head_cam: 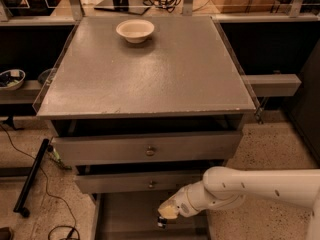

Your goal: Place rxbar blueberry into bottom drawer

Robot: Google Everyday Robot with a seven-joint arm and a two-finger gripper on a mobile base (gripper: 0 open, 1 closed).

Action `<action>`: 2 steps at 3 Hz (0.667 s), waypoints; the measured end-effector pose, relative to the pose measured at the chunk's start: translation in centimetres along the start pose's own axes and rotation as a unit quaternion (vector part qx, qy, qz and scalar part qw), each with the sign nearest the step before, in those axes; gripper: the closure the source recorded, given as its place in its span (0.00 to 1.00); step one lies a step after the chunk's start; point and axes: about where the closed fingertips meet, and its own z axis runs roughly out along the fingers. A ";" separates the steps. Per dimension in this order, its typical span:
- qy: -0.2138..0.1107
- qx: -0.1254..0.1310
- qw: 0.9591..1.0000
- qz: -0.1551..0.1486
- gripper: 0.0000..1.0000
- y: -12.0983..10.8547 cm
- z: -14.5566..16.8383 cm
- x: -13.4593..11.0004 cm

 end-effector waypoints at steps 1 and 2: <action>0.006 -0.010 1.000 0.017 1.00 -1.0 1.9 1.3; 0.012 -0.027 0.999 0.039 1.00 -1.7 4.3 2.9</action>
Offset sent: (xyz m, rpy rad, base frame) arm -0.0006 0.0066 -0.0873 0.0291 0.1521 -0.0343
